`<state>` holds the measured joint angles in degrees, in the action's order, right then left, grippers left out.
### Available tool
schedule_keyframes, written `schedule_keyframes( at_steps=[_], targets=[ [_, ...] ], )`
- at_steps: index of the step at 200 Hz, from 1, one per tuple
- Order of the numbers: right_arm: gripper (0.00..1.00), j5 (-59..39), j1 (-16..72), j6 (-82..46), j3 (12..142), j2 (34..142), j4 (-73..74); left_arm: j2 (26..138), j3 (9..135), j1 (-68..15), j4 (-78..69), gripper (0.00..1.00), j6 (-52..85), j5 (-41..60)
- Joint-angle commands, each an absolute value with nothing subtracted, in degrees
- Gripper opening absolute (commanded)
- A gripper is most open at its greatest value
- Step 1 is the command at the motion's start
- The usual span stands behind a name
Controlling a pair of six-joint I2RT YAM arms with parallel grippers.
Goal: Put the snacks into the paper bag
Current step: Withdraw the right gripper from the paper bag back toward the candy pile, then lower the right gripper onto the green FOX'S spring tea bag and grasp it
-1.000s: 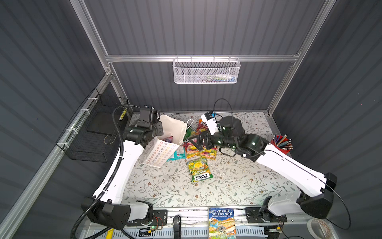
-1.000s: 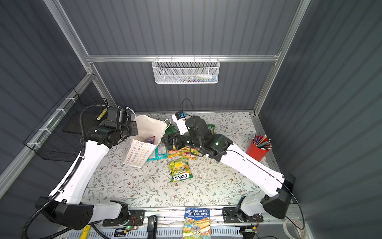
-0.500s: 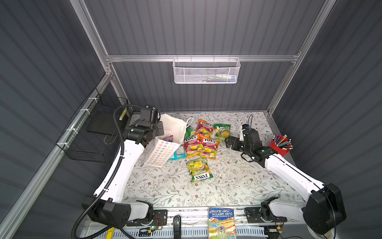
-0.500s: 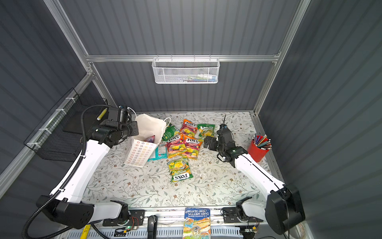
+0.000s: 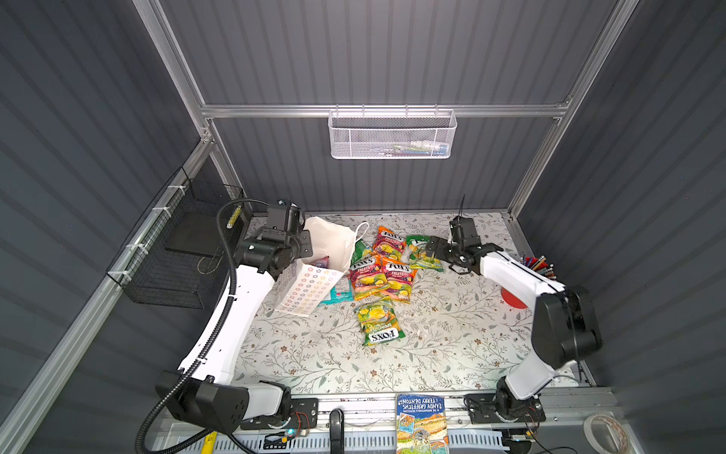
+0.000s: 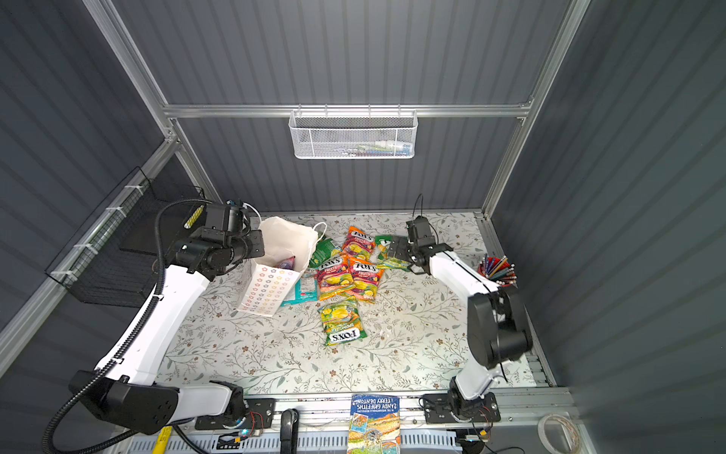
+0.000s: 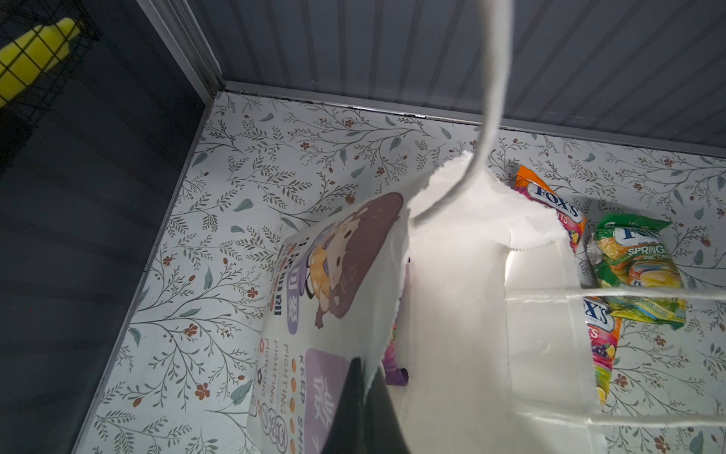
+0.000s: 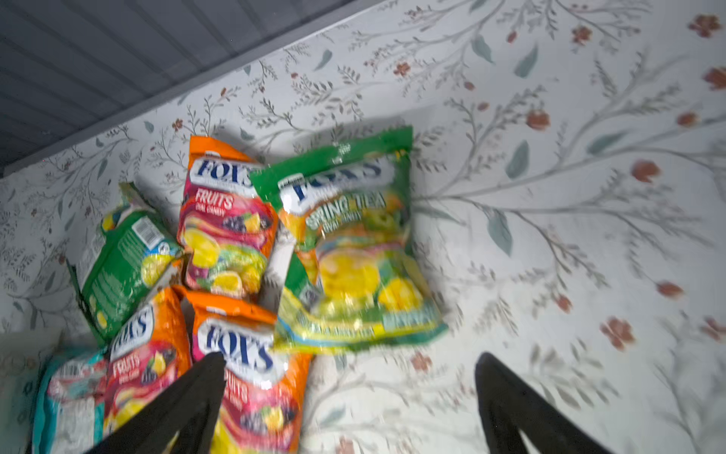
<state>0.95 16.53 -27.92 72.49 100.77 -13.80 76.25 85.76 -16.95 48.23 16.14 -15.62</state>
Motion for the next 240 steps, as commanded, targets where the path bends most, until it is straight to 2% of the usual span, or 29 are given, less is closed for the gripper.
schedule_keyframes(
  at_steps=[1, 60, 100, 137, 240],
  targets=[
    [0.99, -1.24, 16.35, -26.19, 76.18, 105.6, -18.81, 75.77, 86.14, -17.4, 46.93, 0.0, 16.58, -14.29],
    [0.98, -2.17, 15.64, -25.6, 83.55, 114.91, -21.97, 75.67, 86.26, -17.4, 46.82, 0.0, 16.42, -13.96],
    [0.9, -3.03, 15.56, -25.37, 85.64, 117.61, -21.97, 75.74, 86.22, -17.4, 46.82, 0.0, 16.26, -13.83],
    [0.77, -3.15, 15.38, -25.13, 87.09, 119.13, -23.96, 75.68, 86.13, -17.4, 46.67, 0.0, 16.18, -13.63],
    [0.28, -5.17, 15.16, -24.16, 85.58, 118.68, -24.1, 75.32, 86.04, -17.4, 46.38, 0.0, 16.0, -13.24]
  ],
)
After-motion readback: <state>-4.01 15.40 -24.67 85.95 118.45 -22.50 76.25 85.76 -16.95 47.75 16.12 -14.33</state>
